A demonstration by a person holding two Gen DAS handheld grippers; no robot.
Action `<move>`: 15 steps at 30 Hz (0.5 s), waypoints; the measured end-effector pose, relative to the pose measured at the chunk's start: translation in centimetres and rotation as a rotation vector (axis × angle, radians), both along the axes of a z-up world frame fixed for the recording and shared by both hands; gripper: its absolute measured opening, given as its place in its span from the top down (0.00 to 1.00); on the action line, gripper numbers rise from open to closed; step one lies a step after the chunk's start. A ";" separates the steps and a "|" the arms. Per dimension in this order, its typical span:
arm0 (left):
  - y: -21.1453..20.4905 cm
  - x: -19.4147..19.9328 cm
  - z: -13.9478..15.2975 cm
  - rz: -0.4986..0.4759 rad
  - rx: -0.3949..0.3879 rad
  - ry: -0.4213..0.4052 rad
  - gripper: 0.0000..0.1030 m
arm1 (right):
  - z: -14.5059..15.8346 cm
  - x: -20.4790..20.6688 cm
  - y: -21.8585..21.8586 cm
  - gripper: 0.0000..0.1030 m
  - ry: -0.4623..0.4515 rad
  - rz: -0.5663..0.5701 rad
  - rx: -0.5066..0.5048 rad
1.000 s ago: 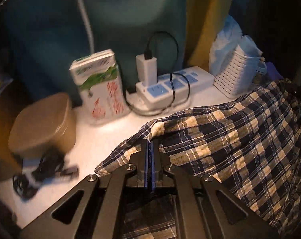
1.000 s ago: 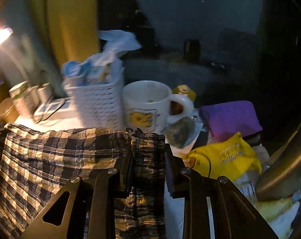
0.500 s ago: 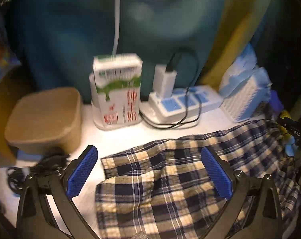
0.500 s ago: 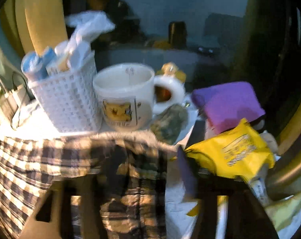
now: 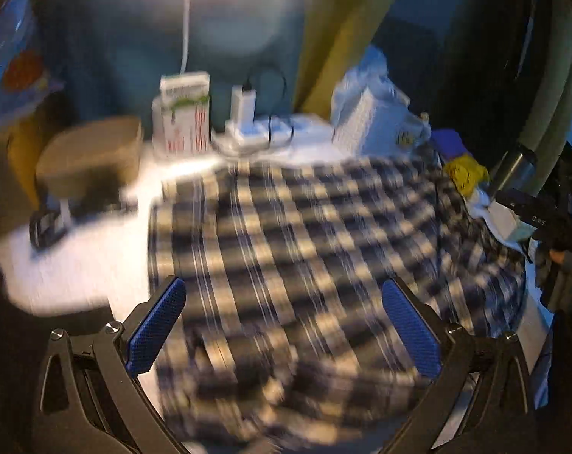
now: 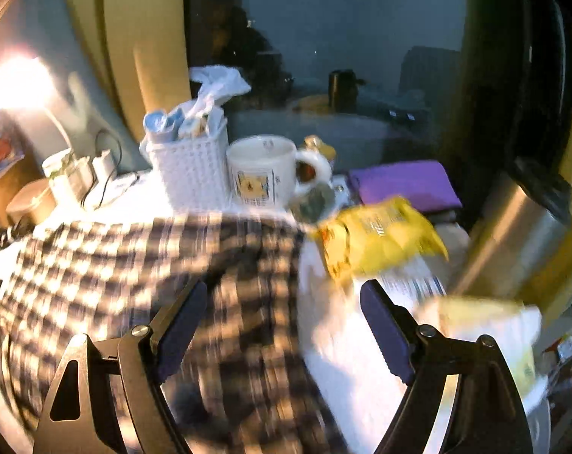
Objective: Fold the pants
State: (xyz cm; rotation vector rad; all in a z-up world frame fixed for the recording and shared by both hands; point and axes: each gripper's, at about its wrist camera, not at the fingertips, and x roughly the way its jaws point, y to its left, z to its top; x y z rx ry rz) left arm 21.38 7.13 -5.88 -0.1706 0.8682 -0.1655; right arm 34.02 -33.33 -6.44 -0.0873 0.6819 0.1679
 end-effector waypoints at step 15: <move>-2.3 -4.0 -4.8 0.037 -0.036 0.049 0.01 | -4.7 -9.3 -5.6 0.18 0.121 -0.051 0.047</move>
